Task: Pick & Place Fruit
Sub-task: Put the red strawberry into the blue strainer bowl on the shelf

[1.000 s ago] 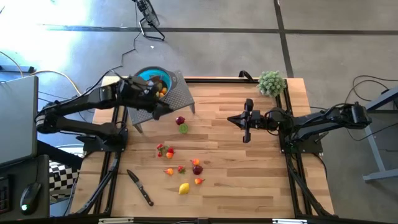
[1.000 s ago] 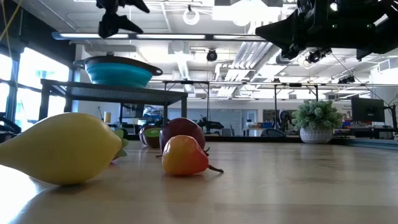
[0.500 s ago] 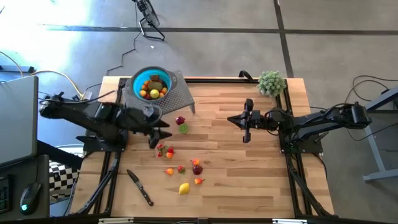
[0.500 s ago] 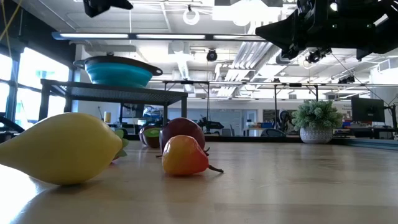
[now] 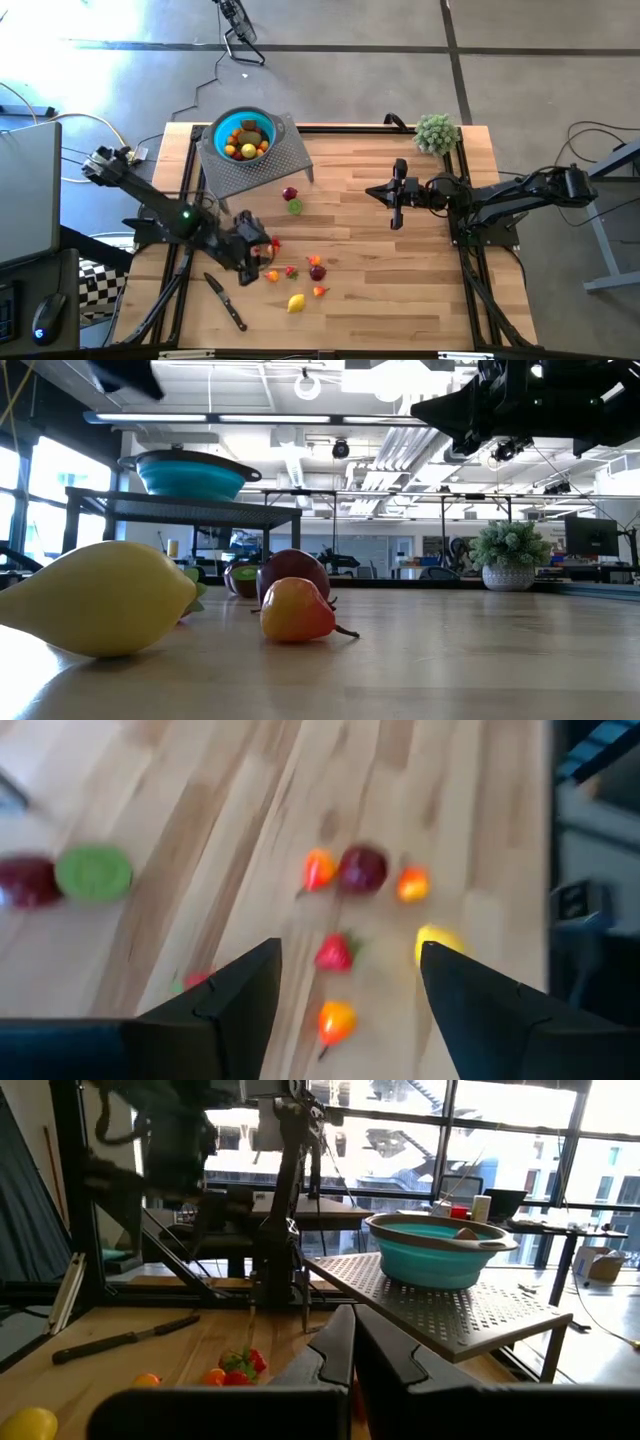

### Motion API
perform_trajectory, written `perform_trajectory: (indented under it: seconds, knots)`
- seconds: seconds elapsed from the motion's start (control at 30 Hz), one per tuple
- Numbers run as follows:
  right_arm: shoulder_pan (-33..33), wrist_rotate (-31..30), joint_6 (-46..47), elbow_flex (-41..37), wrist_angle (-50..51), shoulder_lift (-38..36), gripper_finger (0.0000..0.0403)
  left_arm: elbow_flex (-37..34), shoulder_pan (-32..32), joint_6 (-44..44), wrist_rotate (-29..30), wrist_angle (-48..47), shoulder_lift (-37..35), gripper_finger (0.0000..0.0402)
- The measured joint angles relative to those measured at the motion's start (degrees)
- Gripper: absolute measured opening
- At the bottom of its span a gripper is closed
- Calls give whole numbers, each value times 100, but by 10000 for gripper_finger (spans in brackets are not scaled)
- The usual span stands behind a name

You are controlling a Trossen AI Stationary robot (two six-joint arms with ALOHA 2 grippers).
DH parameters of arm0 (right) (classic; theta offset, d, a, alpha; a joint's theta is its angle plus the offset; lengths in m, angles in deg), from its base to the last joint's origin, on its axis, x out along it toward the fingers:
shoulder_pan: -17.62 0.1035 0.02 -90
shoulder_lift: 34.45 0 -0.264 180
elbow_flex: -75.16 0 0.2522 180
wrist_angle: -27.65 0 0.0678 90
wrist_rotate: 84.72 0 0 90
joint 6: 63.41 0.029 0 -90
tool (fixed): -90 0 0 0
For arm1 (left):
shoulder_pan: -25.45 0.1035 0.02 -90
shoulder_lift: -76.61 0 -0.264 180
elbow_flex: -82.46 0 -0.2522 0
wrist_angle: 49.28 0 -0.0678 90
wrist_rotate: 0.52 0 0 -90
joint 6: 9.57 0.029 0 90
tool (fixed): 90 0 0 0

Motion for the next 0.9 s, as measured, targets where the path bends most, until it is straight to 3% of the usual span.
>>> perform_trajectory:
  seconds: [0.37,0.9]
  knots:
    - [2,2,24,0,0,0,2,0,-316,-1443,-77,-780,1131,235]
    - [2,2,39,0,2,0,3,-2,-305,-1022,-43,-1679,2024,235]
